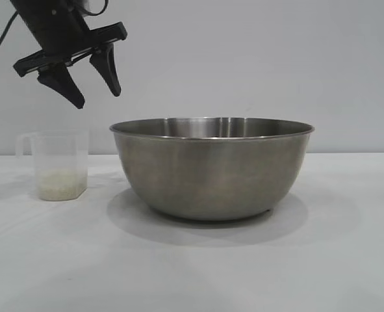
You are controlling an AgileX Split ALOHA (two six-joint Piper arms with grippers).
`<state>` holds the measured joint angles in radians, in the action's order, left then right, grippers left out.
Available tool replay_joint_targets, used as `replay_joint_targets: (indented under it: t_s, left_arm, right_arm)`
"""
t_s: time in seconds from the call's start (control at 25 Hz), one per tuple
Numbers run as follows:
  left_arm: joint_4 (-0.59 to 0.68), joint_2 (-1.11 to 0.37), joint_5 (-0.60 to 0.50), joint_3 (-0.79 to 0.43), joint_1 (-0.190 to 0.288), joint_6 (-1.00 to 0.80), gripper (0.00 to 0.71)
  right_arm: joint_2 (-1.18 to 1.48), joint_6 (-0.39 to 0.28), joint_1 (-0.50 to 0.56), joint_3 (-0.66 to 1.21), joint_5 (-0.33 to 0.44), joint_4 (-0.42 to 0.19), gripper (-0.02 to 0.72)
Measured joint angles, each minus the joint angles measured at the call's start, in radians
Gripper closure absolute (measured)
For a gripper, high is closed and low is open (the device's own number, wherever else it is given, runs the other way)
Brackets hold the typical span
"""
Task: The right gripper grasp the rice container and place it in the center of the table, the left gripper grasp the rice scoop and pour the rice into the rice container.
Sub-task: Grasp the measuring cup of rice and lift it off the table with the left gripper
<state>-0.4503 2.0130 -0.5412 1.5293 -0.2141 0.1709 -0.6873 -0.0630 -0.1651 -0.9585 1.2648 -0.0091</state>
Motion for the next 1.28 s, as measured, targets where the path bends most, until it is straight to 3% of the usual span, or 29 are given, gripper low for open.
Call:
replay_joint_targets:
  t_s: [0.48, 0.76, 1.28]
  left_arm:
    - [0.0, 0.0, 0.0, 0.0, 0.0, 0.0, 0.294]
    - [0.0, 0.0, 0.0, 0.0, 0.0, 0.0, 0.294]
    - [0.008, 0.0, -0.005, 0.0, 0.0, 0.0, 0.294]
  right_arm:
    - [0.447, 0.041, 0.0, 0.362, -0.007, 0.028, 0.198]
    - [0.593, 0.049, 0.0, 0.429, -0.135, 0.036, 0.198]
    - [0.697, 0.082, 0.0, 0.469, -0.129, 0.044, 0.198]
